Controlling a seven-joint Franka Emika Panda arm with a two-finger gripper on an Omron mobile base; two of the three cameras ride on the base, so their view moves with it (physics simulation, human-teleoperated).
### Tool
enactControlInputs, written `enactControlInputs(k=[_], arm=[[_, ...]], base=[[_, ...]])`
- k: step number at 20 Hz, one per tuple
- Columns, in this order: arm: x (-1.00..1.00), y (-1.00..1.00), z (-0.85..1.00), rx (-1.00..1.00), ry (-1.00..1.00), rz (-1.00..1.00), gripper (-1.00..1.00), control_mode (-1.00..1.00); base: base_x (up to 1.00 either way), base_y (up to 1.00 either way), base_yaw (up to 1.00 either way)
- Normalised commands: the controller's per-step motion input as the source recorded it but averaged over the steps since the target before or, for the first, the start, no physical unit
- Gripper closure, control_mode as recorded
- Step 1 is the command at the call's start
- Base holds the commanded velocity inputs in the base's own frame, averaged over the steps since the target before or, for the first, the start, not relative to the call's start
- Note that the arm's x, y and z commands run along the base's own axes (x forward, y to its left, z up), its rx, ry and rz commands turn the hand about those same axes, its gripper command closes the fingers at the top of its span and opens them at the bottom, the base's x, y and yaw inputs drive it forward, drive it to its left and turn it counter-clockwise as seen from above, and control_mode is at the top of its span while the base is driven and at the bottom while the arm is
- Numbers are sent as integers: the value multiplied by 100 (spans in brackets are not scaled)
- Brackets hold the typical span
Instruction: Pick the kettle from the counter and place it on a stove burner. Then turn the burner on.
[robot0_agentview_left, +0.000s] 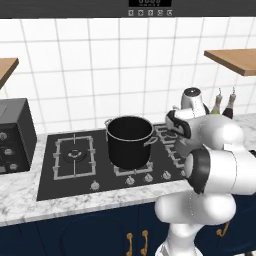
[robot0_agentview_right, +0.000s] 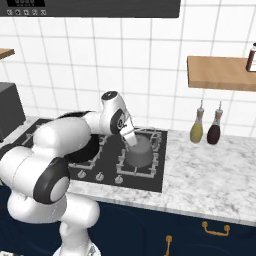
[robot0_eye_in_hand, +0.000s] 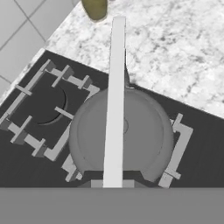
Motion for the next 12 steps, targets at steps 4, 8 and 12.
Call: enactControlInputs(k=[4, 8, 12], arm=[[36, 0, -15, 0, 2, 0, 100, -100], [44, 0, -14, 0, 0, 0, 100, -100], [38, 0, -16, 0, 0, 0, 100, -100]], base=[[0, 0, 0], [0, 0, 0], [0, 0, 0]])
